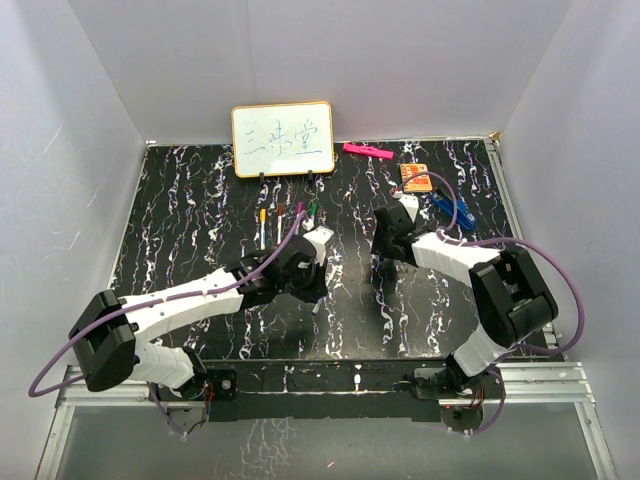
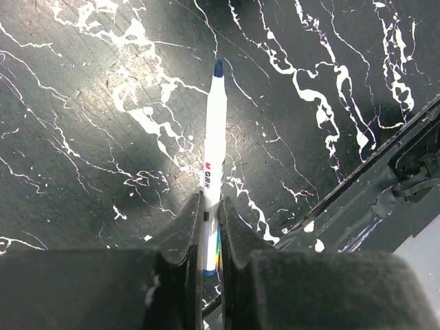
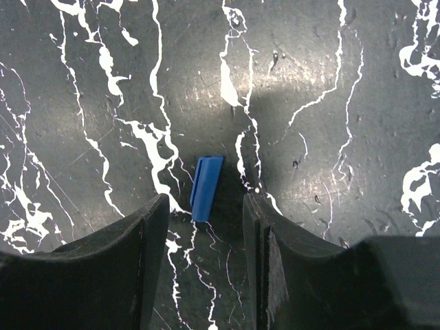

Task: Insert the pens into the pen caps

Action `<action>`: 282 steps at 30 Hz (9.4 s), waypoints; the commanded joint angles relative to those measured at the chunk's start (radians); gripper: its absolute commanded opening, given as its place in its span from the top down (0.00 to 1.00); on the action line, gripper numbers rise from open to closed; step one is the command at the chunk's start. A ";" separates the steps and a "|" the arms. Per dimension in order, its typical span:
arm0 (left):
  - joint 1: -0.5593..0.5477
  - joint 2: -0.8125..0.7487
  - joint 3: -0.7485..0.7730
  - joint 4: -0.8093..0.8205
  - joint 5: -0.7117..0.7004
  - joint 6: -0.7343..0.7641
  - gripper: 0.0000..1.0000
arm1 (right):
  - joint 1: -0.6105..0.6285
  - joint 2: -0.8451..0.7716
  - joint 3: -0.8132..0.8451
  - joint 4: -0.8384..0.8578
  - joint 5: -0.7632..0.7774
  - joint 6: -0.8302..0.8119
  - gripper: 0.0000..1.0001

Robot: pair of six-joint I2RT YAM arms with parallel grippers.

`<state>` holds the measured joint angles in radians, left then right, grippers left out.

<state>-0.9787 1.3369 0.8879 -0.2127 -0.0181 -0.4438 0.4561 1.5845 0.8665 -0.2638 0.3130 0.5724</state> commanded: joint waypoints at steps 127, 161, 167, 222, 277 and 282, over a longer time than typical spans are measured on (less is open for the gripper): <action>0.001 -0.001 -0.210 0.875 0.154 -0.135 1.00 | 0.063 -0.777 -0.441 0.811 -0.432 0.038 1.00; 0.001 -0.010 -0.201 0.929 0.122 -0.133 1.00 | 0.095 -0.782 -0.483 0.803 -0.431 0.041 1.00; 0.002 -0.029 -0.206 0.981 0.059 -0.135 1.00 | 0.106 -0.790 -0.496 0.788 -0.442 0.041 1.00; 0.284 -0.135 -0.189 1.203 0.089 -0.250 1.00 | 0.341 -0.663 -0.472 0.466 -0.322 -0.113 1.00; 0.284 -0.472 -0.370 0.434 -0.207 -0.052 0.81 | 0.046 0.580 0.676 0.224 -0.161 0.017 1.00; 0.284 -0.475 -0.375 0.430 -0.216 -0.056 0.78 | 0.043 0.601 0.672 0.222 -0.159 0.000 0.82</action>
<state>-0.6910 0.8707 0.5106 0.2211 -0.2115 -0.5083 0.5034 2.1769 1.4929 -0.0612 0.1532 0.5797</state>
